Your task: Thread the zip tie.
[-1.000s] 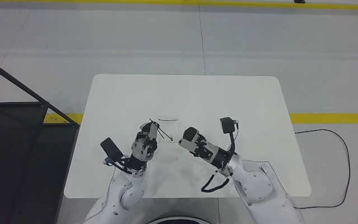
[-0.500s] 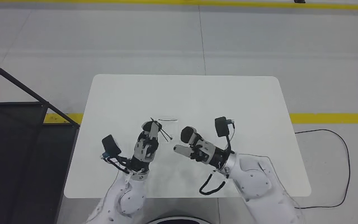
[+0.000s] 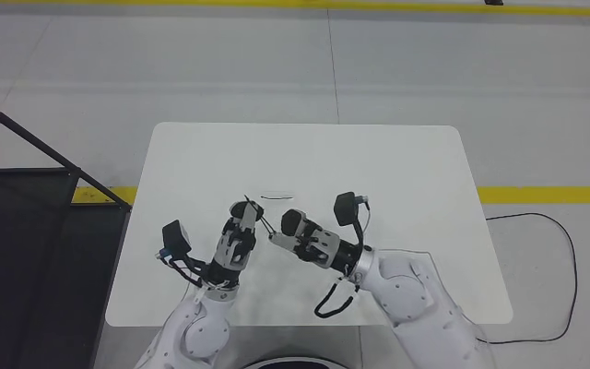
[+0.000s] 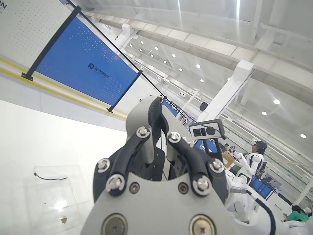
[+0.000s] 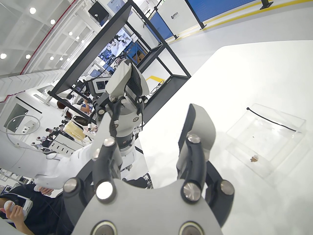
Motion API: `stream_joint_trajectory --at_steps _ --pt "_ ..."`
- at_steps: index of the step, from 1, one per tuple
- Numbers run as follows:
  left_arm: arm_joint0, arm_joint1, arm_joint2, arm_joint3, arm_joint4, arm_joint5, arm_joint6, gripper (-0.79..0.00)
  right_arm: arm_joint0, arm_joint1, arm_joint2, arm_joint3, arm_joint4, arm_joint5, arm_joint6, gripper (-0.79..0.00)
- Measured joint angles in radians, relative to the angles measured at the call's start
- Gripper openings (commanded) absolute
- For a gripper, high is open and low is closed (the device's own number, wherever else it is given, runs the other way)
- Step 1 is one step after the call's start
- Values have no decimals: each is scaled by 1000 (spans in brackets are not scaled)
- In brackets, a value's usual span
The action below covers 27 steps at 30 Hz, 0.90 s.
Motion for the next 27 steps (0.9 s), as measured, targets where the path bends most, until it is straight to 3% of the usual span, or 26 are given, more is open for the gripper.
stream_joint_trajectory --at_steps 15,27 --pt "4 -5 -9 1 -9 -9 -10 -785 19 -7 -41 15 -24 -1 -6 -526" --pt "2 -8 -12 5 -5 -18 -16 -785 13 -7 -43 17 -23 -28 -24 -622"
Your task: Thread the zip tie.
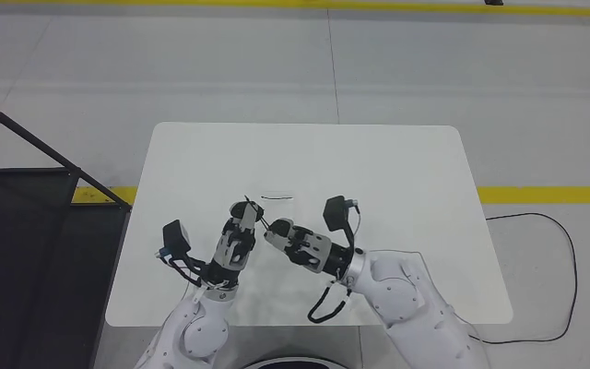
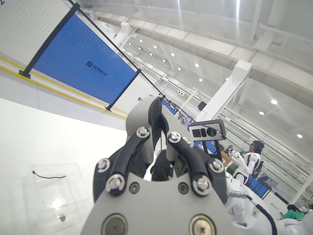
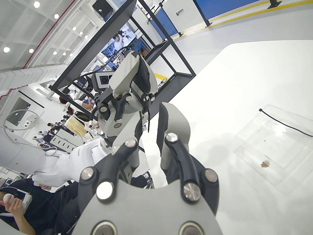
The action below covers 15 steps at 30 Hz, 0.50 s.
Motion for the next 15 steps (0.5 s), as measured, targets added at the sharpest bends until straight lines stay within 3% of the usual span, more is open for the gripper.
stream_joint_trajectory --at_steps 5,11,15 --pt "1 -1 -1 2 4 -6 -2 -785 2 -1 -5 1 -2 -4 -5 -665" --pt "1 -3 -3 2 8 -8 -3 -785 3 -2 -9 7 7 -19 -12 -785" --pt "1 -4 -3 3 13 -7 -1 -785 5 -2 -10 9 13 -22 -7 -785"
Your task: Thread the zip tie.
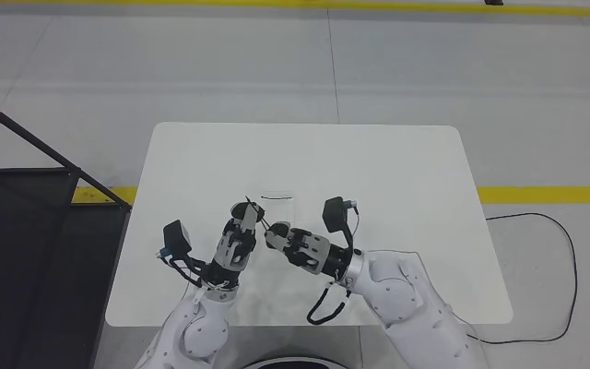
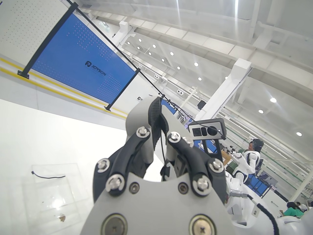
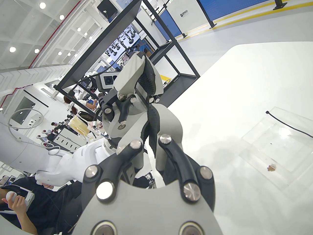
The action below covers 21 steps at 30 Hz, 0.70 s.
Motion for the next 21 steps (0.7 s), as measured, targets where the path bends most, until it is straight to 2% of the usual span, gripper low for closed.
stream_joint_trajectory --at_steps 13,14,15,16,18,21 --pt "1 -4 0 0 3 4 1 -773 -1 2 4 -3 18 -11 10 -785" --pt "1 -4 -1 0 1 3 0 -554 -1 2 5 -3 20 -12 11 -785" --pt "1 -5 -1 0 0 3 0 -416 -2 2 6 -3 22 -12 10 -785" --pt "1 -5 -1 0 -1 3 -1 -225 -2 2 7 -3 23 -13 10 -785" --pt "3 -5 -4 -2 -2 1 -4 -151 -3 3 11 -3 30 -16 8 -785" --pt "9 -4 -12 -8 -2 -9 -10 -114 -7 4 18 -3 45 -23 4 -785"
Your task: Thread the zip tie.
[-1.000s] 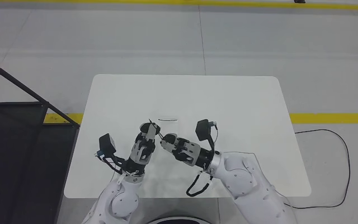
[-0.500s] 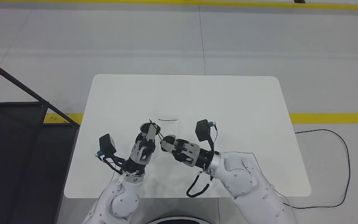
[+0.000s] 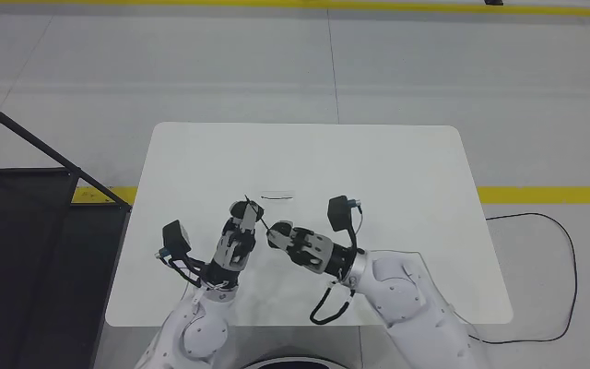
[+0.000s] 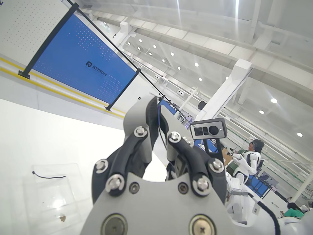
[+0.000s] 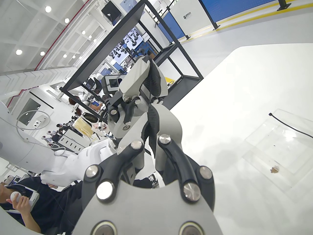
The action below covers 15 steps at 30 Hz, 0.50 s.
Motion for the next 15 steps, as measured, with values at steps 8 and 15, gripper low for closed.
stream_joint_trajectory --at_steps 8,15 --pt "23 8 -49 -8 -4 -49 -22 -108 -10 7 35 -2 59 -33 13 -785" --pt "35 17 -101 -9 -87 -101 -87 -123 0 22 73 11 182 -78 138 -785"
